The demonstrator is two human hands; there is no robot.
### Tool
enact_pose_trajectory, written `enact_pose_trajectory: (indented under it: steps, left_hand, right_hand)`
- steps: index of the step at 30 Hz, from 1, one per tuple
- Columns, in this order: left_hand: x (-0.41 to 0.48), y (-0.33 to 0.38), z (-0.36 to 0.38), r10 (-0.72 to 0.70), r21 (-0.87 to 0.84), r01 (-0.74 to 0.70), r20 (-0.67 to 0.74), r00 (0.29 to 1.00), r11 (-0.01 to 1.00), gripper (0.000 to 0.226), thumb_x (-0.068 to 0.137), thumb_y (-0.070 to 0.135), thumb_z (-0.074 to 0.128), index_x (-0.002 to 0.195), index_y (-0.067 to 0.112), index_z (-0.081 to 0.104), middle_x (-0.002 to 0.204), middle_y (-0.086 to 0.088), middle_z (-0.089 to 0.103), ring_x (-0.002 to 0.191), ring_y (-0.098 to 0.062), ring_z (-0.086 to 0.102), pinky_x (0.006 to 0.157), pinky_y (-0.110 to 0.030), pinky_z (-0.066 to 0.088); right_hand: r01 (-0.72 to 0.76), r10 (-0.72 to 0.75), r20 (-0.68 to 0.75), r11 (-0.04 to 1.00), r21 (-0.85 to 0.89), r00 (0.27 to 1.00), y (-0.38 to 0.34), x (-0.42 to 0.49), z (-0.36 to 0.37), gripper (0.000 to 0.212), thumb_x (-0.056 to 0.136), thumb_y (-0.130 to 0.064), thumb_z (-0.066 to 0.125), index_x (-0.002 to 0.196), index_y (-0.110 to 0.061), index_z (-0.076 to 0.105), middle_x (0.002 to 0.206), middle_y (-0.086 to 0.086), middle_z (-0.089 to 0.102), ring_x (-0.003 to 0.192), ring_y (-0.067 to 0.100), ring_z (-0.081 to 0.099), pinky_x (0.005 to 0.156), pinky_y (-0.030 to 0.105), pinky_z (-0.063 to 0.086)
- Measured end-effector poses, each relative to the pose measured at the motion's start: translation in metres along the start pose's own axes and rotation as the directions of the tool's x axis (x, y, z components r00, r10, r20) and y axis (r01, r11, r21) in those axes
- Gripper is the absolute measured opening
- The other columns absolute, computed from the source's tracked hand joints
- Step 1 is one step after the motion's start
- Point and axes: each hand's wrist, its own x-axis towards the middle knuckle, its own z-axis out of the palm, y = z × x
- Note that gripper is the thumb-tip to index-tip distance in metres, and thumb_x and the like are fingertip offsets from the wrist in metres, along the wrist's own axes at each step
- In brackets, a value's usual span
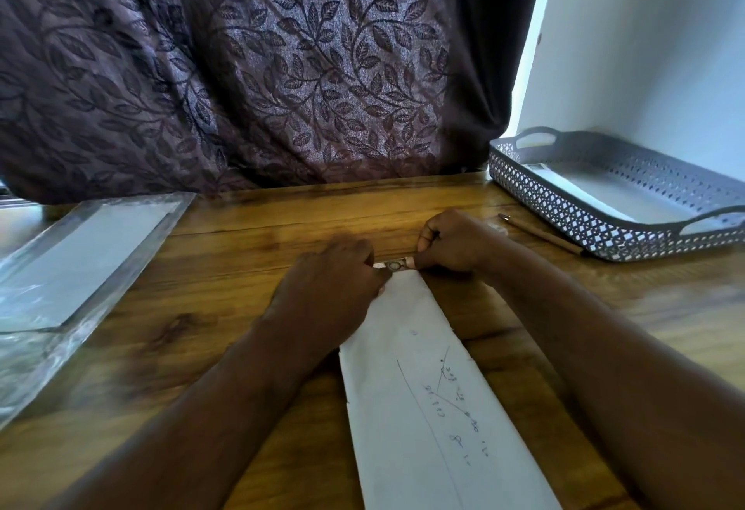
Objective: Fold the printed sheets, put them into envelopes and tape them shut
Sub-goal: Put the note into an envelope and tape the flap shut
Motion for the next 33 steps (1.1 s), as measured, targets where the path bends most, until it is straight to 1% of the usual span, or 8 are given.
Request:
enact_pose_trajectory:
  steps: [5, 9, 12, 16, 20, 23, 30, 33]
  left_hand:
    - [0.001, -0.002, -0.001, 0.024, 0.043, -0.028, 0.092, 0.996, 0.999, 0.046, 0.106, 0.028, 0.038, 0.151, 0.034, 0.035, 0.128, -0.007, 0.044, 0.114, -0.026, 0.046, 0.077, -0.033, 0.043]
    - [0.001, -0.007, 0.000, 0.042, 0.036, -0.046, 0.109, 0.993, 0.998, 0.044, 0.106, 0.029, 0.041, 0.149, 0.034, 0.037, 0.126, -0.007, 0.044, 0.112, -0.025, 0.045, 0.075, -0.033, 0.043]
    - [0.003, -0.011, 0.004, 0.080, 0.052, -0.088, 0.138, 0.987, 0.995, 0.045, 0.105, 0.034, 0.041, 0.150, 0.035, 0.035, 0.126, -0.006, 0.043, 0.110, -0.024, 0.045, 0.072, -0.032, 0.039]
    - [0.007, -0.012, 0.006, 0.066, 0.038, -0.073, 0.156, 0.986, 0.997, 0.044, 0.103, 0.029, 0.046, 0.146, 0.033, 0.042, 0.119, -0.007, 0.046, 0.104, -0.026, 0.047, 0.071, -0.036, 0.046]
    - [0.011, -0.016, 0.008, 0.077, -0.048, -0.070, 0.164, 0.983, 0.996, 0.038, 0.102, 0.032, 0.047, 0.140, 0.034, 0.050, 0.113, -0.004, 0.047, 0.102, -0.025, 0.049, 0.078, -0.044, 0.052]
    - [0.011, -0.019, 0.007, 0.068, -0.083, -0.054, 0.182, 0.981, 0.995, 0.037, 0.102, 0.037, 0.045, 0.139, 0.037, 0.050, 0.114, -0.002, 0.046, 0.103, -0.024, 0.047, 0.079, -0.042, 0.050]
    - [0.010, -0.016, 0.001, 0.006, -0.113, 0.018, 0.210, 0.978, 0.993, 0.037, 0.103, 0.038, 0.045, 0.139, 0.039, 0.052, 0.122, -0.002, 0.047, 0.113, -0.025, 0.048, 0.086, -0.043, 0.049]
    - [0.010, -0.014, -0.001, -0.007, -0.104, 0.033, 0.243, 0.970, 0.994, 0.040, 0.104, 0.036, 0.044, 0.144, 0.042, 0.046, 0.126, -0.002, 0.045, 0.117, -0.025, 0.046, 0.090, -0.046, 0.049]
  right_hand:
    - [0.006, -0.006, -0.021, 1.000, 0.027, 1.000, 0.000, -0.002, 0.002, 0.028, 0.077, -0.030, 0.084, 0.092, -0.010, 0.071, 0.088, 0.003, 0.068, 0.082, 0.016, 0.059, 0.064, 0.028, 0.045]
    - [0.018, -0.023, -0.072, 0.997, -0.078, 0.997, -0.003, -0.001, 0.013, 0.052, 0.070, -0.054, 0.083, 0.095, -0.012, 0.068, 0.089, 0.004, 0.066, 0.081, 0.017, 0.058, 0.069, 0.032, 0.049]
    - [0.013, -0.025, -0.078, 0.989, -0.148, 0.997, -0.004, -0.001, 0.014, 0.051, 0.070, -0.058, 0.082, 0.093, -0.016, 0.064, 0.091, 0.003, 0.065, 0.087, 0.021, 0.061, 0.073, 0.034, 0.053]
    - [0.009, -0.022, -0.076, 0.984, -0.179, 0.997, -0.007, -0.002, 0.013, 0.053, 0.069, -0.059, 0.082, 0.093, -0.016, 0.064, 0.090, 0.003, 0.065, 0.087, 0.021, 0.062, 0.074, 0.036, 0.054]
    - [-0.025, -0.007, -0.164, 0.981, -0.193, 0.986, -0.009, -0.002, 0.022, 0.052, 0.071, -0.061, 0.079, 0.089, -0.016, 0.057, 0.086, 0.003, 0.060, 0.079, 0.020, 0.056, 0.058, 0.031, 0.042]
    - [-0.044, 0.003, -0.214, 0.981, -0.187, 0.977, -0.007, 0.000, 0.028, 0.057, 0.071, -0.067, 0.076, 0.087, -0.018, 0.052, 0.084, 0.001, 0.056, 0.078, 0.020, 0.055, 0.055, 0.029, 0.035]
    - [-0.034, -0.001, -0.235, 0.989, -0.145, 0.972, -0.002, 0.004, 0.022, 0.043, 0.075, -0.052, 0.081, 0.087, -0.016, 0.060, 0.085, 0.003, 0.064, 0.079, 0.020, 0.059, 0.063, 0.031, 0.046]
    - [-0.017, -0.016, -0.244, 0.991, -0.131, 0.970, 0.002, 0.004, 0.020, 0.040, 0.075, -0.048, 0.083, 0.083, -0.017, 0.060, 0.084, 0.002, 0.064, 0.077, 0.018, 0.058, 0.059, 0.029, 0.043]
